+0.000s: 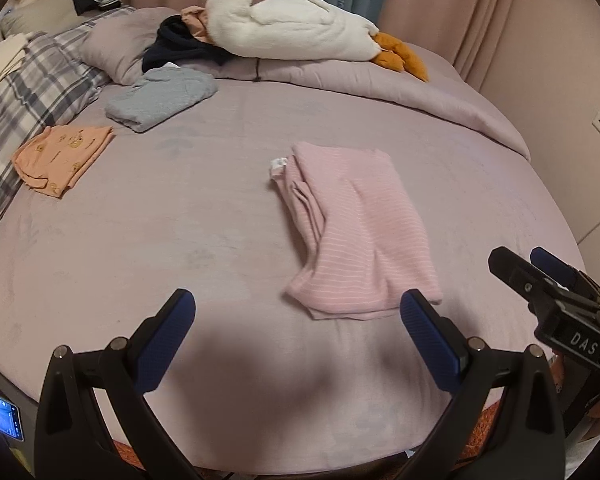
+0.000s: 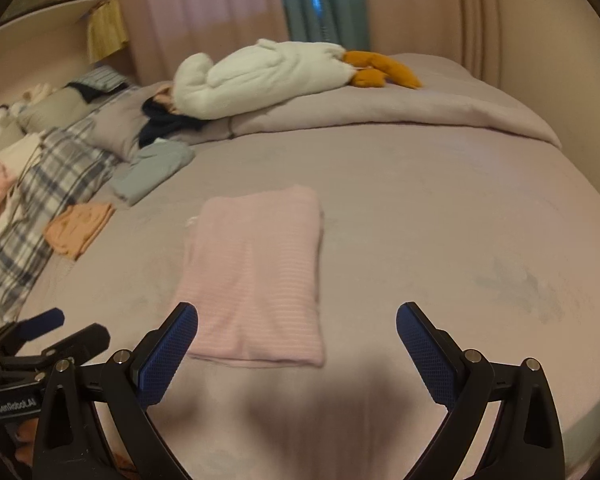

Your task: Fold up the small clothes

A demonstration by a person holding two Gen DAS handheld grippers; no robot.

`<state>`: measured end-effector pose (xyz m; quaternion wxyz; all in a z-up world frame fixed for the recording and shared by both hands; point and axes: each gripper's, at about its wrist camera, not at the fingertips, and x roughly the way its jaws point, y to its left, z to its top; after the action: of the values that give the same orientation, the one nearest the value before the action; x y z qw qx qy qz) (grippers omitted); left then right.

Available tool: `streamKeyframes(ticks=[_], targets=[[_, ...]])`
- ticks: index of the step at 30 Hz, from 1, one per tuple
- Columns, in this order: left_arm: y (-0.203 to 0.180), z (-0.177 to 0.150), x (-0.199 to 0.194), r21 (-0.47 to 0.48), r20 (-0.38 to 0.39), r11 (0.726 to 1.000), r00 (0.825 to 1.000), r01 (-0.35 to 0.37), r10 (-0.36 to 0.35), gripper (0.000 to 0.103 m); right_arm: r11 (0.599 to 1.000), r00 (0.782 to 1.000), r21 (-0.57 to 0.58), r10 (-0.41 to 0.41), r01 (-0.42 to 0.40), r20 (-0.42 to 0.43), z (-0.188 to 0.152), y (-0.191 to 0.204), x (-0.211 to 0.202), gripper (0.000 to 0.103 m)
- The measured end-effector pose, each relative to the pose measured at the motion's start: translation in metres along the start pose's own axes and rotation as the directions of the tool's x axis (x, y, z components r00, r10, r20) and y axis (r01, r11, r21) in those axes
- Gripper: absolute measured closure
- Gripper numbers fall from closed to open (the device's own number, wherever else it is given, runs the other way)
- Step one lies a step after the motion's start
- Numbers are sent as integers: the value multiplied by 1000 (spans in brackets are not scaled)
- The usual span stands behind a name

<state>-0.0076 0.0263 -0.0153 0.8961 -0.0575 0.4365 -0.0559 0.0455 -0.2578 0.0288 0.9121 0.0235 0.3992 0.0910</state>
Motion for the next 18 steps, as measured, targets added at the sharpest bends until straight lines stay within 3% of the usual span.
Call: streamKeyframes(ticks=[11,18], targets=[[4,2,-7,-3,23,1000,1000,0,1,0,999,1000,-35,12,-11,17,4,9,-3,4],[-2,6,-17,25,60,1000,998,0,-1,0,999,997,-37,10,-7,79,11,8,-18,4]])
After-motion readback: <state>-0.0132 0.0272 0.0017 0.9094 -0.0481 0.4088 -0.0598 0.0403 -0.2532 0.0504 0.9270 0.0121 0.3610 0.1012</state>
